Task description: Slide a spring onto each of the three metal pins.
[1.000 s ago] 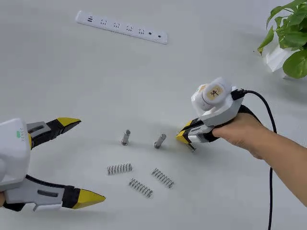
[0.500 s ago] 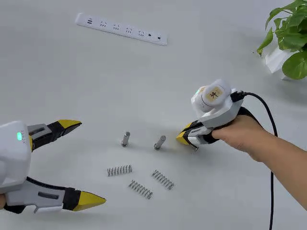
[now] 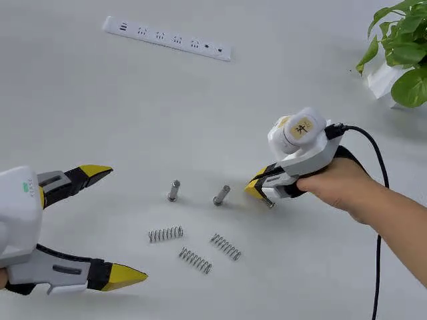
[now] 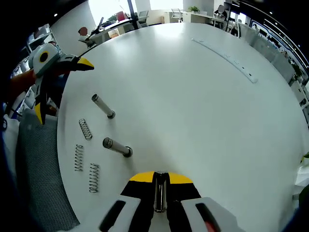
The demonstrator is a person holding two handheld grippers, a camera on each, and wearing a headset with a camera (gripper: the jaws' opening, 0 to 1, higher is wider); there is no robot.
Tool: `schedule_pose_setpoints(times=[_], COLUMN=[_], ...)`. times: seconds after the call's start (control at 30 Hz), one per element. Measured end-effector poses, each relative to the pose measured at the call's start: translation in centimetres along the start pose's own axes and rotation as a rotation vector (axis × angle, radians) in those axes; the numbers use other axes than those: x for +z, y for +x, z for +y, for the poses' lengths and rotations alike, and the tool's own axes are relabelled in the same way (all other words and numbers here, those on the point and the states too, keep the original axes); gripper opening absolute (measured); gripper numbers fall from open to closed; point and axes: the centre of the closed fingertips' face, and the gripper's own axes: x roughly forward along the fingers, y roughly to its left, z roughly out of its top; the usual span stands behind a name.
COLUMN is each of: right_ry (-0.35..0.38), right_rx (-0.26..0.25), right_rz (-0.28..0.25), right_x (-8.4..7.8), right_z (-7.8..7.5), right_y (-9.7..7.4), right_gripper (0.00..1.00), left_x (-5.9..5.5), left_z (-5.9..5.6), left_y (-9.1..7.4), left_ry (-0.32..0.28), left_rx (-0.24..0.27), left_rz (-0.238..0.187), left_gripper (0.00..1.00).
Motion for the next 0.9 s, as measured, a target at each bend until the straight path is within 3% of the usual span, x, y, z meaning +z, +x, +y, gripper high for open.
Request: schedule_pose_setpoints(times=[0.57,0.9], right_ry=[0.022,0.047], right_rx=[-0.019,-0.036], right_rz=[-0.076,-0.111], right_x=[0.1,-0.6], right_z=[0.4,0.2], right_y=[-2.6,-3.6], right_gripper=[0.05,0.05], left_x=[0.1,0.4], left_z=[-0.2,-0.3], left_y=[0.1,0.2], left_ry=[0.006,0.012], left_rx=[-0.006,-0.011], left_rz=[0.003,0.004], left_gripper=[0.99,0.99])
